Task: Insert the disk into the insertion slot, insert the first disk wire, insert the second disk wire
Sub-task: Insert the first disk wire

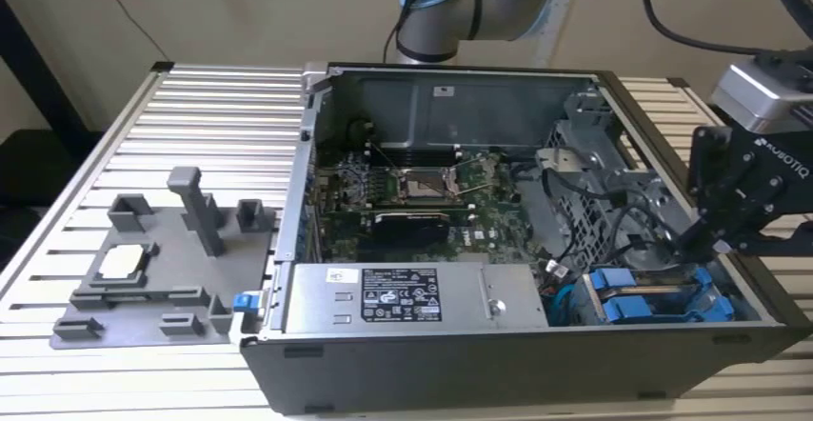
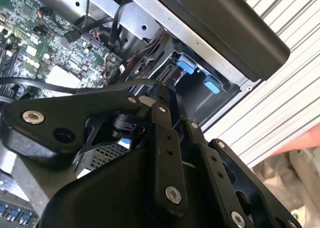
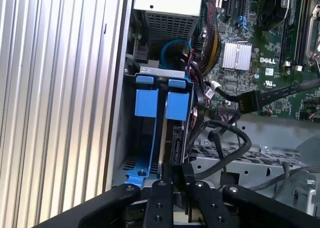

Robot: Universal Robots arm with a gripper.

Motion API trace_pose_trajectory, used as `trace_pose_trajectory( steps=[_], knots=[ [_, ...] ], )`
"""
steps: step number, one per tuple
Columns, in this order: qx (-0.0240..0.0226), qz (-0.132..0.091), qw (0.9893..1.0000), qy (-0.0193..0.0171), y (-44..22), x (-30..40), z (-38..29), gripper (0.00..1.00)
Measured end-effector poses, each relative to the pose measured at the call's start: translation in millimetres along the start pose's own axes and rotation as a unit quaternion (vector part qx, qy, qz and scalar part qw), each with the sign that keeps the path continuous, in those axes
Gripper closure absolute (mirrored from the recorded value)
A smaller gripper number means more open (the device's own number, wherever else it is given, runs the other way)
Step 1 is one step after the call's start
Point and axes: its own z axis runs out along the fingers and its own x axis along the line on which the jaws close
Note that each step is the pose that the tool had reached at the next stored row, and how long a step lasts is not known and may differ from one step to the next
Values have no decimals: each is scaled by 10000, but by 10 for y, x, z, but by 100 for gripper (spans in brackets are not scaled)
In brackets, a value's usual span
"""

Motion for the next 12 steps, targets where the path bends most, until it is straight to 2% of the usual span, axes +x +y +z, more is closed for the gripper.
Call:
trace_pose_trajectory(
  steps=[12],
  knots=[
    [0, 49, 10000, -2, 0, 0, 32, 81]
  ],
)
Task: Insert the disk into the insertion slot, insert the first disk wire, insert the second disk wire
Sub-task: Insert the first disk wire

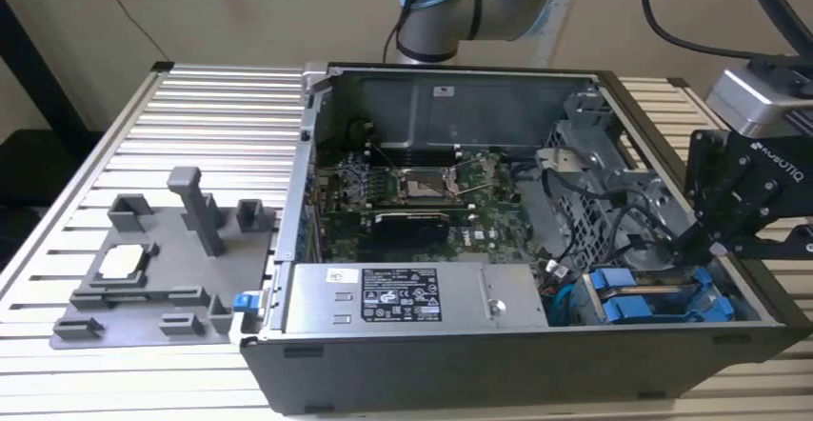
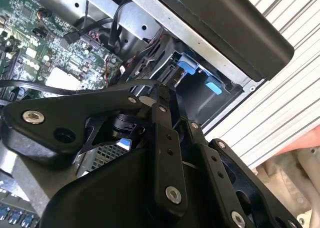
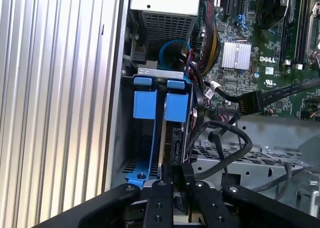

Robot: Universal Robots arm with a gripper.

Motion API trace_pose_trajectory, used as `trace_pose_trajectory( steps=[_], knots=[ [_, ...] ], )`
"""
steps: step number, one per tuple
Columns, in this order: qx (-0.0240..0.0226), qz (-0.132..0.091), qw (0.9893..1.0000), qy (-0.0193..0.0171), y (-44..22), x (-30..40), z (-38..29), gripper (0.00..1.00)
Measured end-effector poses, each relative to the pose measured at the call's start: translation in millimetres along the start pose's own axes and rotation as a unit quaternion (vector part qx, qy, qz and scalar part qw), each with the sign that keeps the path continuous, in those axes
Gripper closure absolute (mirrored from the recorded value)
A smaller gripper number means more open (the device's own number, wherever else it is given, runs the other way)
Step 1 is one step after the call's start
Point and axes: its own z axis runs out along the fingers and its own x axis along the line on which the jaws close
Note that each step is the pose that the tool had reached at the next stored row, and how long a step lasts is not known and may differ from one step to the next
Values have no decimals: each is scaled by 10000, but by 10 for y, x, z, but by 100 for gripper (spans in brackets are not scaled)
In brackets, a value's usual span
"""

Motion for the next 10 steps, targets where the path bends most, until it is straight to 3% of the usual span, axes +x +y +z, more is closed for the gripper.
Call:
trace_pose_trajectory(
  steps=[10],
  knots=[
    [0, 1, 10000, 0, -2, 0, 40, 81]
  ],
)
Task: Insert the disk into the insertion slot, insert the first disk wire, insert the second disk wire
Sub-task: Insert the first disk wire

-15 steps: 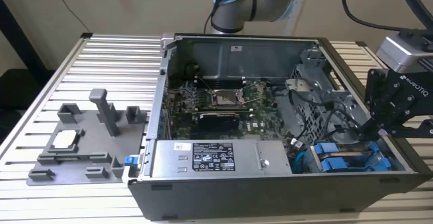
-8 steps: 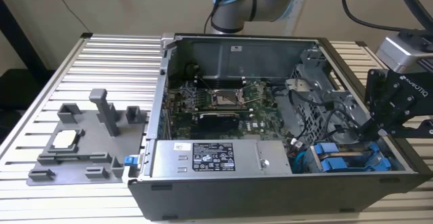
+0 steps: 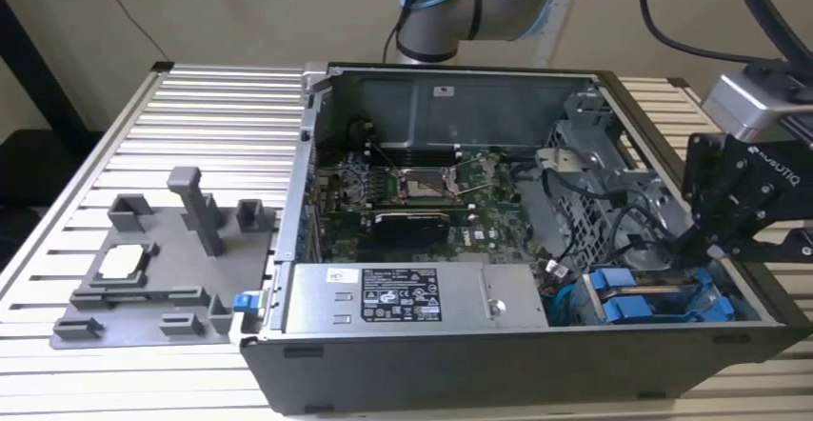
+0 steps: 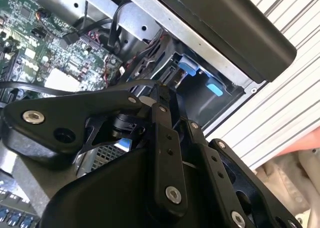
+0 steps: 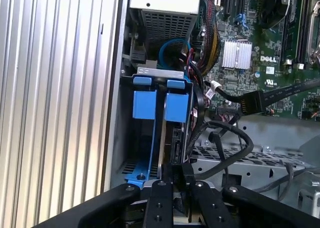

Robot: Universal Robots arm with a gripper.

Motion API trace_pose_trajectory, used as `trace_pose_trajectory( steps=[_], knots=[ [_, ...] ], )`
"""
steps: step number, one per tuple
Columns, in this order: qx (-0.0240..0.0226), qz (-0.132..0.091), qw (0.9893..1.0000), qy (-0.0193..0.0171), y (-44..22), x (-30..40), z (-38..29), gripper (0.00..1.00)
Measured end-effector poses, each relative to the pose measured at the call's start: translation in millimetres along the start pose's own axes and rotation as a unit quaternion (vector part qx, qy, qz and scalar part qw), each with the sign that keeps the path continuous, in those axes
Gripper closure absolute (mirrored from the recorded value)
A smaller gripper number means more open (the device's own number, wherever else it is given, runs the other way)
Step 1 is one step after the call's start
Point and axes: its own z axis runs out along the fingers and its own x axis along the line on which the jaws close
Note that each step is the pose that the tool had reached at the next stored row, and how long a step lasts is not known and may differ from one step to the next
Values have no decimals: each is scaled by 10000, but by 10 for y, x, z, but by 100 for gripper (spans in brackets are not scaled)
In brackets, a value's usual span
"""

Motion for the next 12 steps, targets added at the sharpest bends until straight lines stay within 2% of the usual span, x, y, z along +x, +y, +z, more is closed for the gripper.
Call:
trace_pose_trajectory(
  steps=[12],
  knots=[
    [0, 94, 10000, -4, -23, -27, 71, 81]
  ],
)
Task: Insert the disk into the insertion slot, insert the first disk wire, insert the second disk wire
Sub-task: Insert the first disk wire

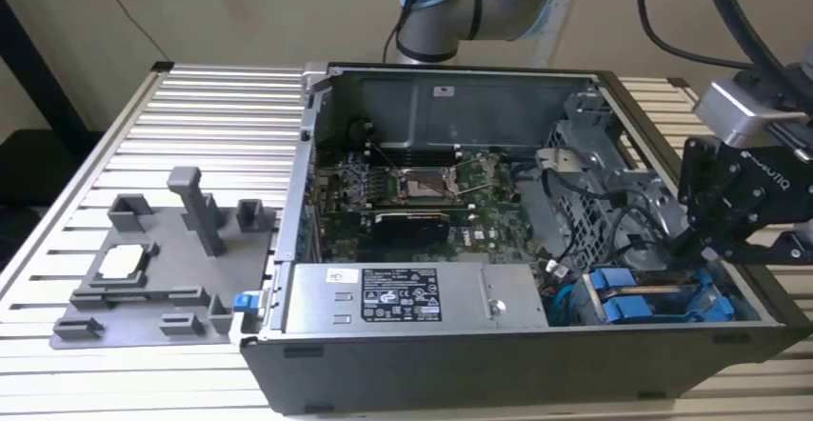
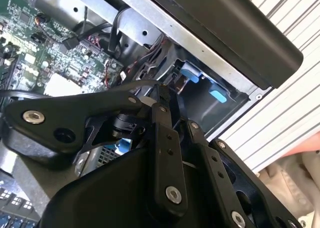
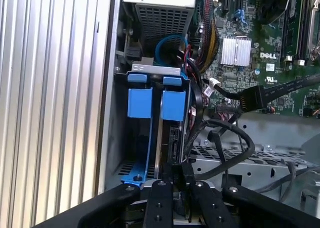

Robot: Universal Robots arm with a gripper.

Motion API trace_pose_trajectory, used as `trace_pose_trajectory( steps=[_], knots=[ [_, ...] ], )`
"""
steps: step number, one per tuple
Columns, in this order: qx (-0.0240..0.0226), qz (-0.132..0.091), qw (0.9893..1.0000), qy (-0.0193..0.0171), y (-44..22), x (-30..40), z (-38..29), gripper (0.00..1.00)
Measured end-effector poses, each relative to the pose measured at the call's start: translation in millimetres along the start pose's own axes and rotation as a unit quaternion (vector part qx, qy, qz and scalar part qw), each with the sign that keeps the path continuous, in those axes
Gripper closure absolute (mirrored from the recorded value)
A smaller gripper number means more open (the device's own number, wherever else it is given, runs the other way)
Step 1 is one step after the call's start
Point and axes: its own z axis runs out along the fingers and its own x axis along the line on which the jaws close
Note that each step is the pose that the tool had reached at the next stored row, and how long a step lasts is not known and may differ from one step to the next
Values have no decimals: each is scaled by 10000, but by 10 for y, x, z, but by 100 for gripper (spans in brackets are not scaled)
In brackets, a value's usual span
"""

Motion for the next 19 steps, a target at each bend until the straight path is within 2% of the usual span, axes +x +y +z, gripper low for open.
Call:
trace_pose_trajectory(
  steps=[19],
  knots=[
    [1, 220, 9998, -12, -5, 0, 66, 81]
  ],
)
